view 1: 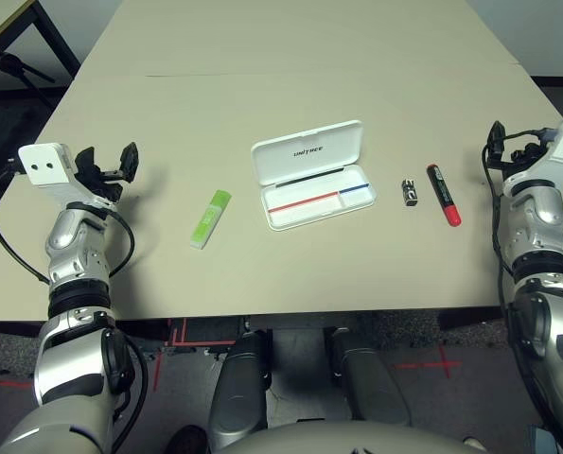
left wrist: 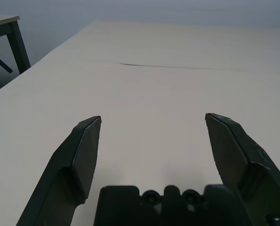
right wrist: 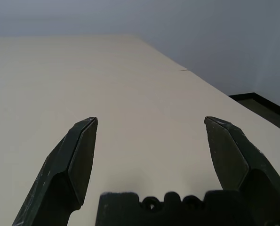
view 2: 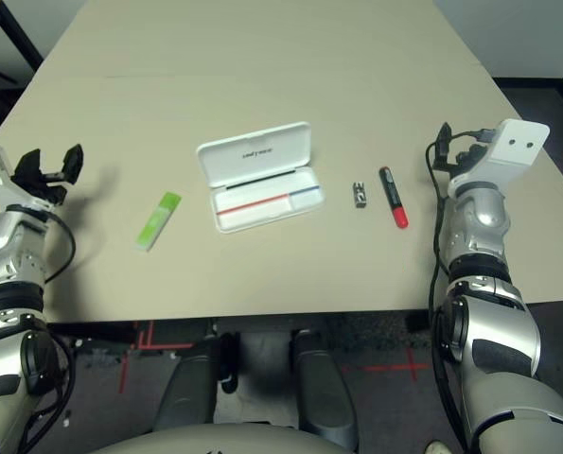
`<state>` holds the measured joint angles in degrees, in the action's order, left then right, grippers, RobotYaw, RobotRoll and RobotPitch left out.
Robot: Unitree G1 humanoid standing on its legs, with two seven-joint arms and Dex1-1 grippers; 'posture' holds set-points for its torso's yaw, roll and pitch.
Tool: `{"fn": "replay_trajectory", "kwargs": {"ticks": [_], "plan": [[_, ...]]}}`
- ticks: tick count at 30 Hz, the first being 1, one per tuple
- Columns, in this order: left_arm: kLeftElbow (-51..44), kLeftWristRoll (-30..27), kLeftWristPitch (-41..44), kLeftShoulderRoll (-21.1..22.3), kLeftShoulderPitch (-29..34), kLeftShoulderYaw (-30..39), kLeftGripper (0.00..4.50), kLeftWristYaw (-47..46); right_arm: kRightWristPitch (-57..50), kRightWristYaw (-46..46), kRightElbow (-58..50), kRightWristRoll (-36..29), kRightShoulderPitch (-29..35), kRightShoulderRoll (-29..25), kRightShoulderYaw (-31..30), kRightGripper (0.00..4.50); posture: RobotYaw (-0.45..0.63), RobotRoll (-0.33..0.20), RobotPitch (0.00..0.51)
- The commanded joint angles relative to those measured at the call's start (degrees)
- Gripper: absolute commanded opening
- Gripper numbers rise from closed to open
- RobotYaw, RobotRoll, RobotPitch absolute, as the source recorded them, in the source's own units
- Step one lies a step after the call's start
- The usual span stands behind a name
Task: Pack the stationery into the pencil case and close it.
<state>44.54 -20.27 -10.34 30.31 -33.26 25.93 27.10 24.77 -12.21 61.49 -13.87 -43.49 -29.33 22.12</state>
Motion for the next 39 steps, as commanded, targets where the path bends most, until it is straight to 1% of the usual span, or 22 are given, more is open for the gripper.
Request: {"fn": "replay_trajectory", "kwargs": {"ticks": [1, 10, 12, 15, 19, 21, 23, 26, 29, 32, 35, 39], "plan": [[1.8, -0.3, -0.5, 0.7, -0.1, 0.4, 4.46, 0.1, -0.3, 0.4, 0.7, -0.3, -0.5, 0.2, 0.5, 4.50, -0.07, 0.000, 0.182], [2.1, -0.3, -1.2, 0.5, -0.6, 0.4, 4.46, -0.1, -0.4, -0.3, 1.1, -0.2, -1.9, 0.3, 0.2, 4.50, -0.07, 0.000, 0.167], [1.8, -0.4, -1.2, 0.4, -0.5, 0.4, 4.46, -0.1, -0.8, -1.6, 1.1, -0.1, -2.3, -0.1, -0.1, 4.50, -0.07, 0.000, 0.166], [1.6, -0.4, -1.0, 0.7, -0.2, 0.4, 4.46, 0.3, -1.8, -6.5, 0.9, 1.1, -2.9, -1.5, -2.1, 4.50, -0.07, 0.000, 0.165], [1.8, -0.2, -0.7, 1.3, -0.1, 0.0, 4.46, 1.2, -6.7, -18.7, -0.8, 1.1, -3.9, -4.1, -4.9, 4.50, -0.08, 0.000, 0.163], [1.6, -0.2, -0.4, 1.6, -0.2, -0.1, 4.46, 1.5, -11.1, -27.4, -3.1, 1.0, -3.6, -5.8, -7.2, 4.50, -0.08, 0.000, 0.164], [1.1, -0.1, -0.1, 1.8, -0.3, -0.3, 4.46, 2.1, -14.8, -36.0, -6.5, 0.9, -2.4, -7.4, -9.7, 4.50, -0.08, 0.000, 0.165], [0.0, -0.2, 0.8, 2.2, -0.2, -0.6, 4.46, 2.9, -22.3, -48.1, -14.4, -0.5, 0.8, -10.0, -13.2, 4.50, -0.08, 0.000, 0.166], [-1.2, -0.2, 1.8, 2.7, 0.3, -1.1, 4.46, 4.2, -28.5, -55.2, -21.9, -1.2, 4.2, -11.9, -15.9, 4.50, -0.09, 0.000, 0.165], [-5.4, -1.1, 5.0, 3.1, 1.5, -1.8, 4.46, 6.9, -34.7, -60.5, -28.6, -1.5, 7.3, -14.0, -18.6, 4.50, -0.09, 0.000, 0.163], [-10.2, -1.9, 8.3, 3.2, 3.4, -2.5, 4.46, 8.9, -37.7, -61.5, -31.7, -1.2, 8.5, -14.7, -19.4, 4.50, -0.08, 0.000, 0.162], [-30.5, -6.5, 19.9, 4.7, 12.0, -7.7, 4.46, 16.9, -38.3, -61.9, -32.1, 0.0, 8.3, -15.4, -20.3, 4.50, -0.08, 0.000, 0.156]]}}
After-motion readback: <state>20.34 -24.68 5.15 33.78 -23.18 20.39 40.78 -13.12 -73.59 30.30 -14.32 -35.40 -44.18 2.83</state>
